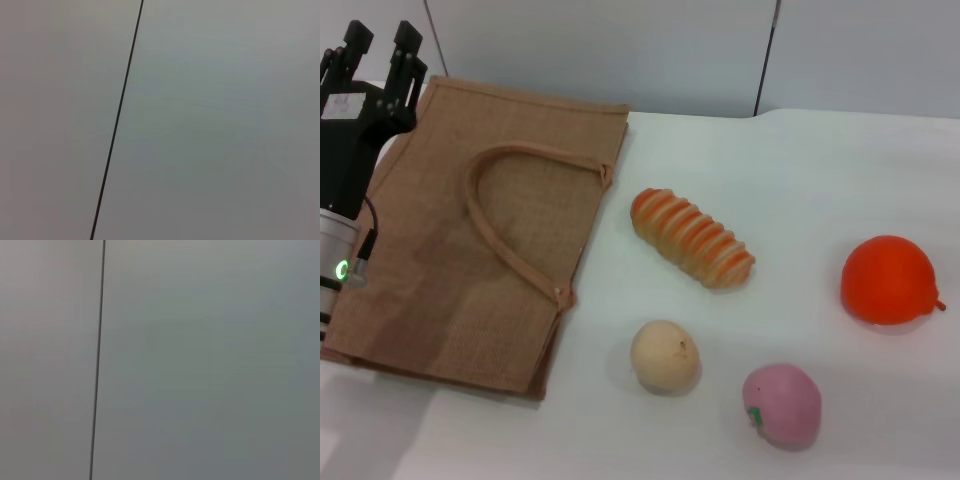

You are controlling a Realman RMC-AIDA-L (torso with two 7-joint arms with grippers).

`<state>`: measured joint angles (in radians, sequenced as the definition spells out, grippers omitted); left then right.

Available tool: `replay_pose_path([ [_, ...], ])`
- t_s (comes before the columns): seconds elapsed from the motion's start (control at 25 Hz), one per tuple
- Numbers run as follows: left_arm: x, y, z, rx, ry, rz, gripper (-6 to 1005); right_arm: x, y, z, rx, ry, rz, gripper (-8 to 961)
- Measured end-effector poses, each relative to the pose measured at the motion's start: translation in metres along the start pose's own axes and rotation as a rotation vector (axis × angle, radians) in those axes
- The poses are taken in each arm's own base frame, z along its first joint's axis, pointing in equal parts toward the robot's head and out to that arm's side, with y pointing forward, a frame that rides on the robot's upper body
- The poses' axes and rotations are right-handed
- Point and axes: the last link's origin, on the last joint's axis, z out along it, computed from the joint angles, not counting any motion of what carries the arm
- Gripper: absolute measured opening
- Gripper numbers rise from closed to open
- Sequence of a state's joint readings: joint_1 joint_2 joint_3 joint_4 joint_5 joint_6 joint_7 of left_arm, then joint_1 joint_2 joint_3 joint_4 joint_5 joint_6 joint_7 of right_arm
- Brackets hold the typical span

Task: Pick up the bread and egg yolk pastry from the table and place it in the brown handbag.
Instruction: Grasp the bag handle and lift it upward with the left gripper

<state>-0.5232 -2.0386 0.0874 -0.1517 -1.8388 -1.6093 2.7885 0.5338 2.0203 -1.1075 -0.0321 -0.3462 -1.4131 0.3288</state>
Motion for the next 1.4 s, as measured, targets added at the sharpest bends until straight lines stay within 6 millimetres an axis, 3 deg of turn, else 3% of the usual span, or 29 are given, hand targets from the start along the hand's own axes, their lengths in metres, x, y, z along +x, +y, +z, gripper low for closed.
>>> replay_pose_path([
  [0.68,-0.002,-0.002,0.001,0.006,-0.014,-0.006,571,0.001,-0.001,0.002,0.007,0.008,-0.001,892],
  [0.84,-0.002,-0.005,0.003,-0.008,-0.037,-0.116,571,0.001,-0.002,0.001,0.008,0.009,-0.003,892],
  [1.12,0.013,-0.031,0.007,-0.099,-0.097,-0.345,571,0.002,-0.001,0.003,0.003,0.020,-0.006,892],
  [1.4,0.025,-0.063,0.022,-0.128,-0.355,-0.519,572,0.002,-0.002,0.004,0.008,0.017,-0.003,892],
])
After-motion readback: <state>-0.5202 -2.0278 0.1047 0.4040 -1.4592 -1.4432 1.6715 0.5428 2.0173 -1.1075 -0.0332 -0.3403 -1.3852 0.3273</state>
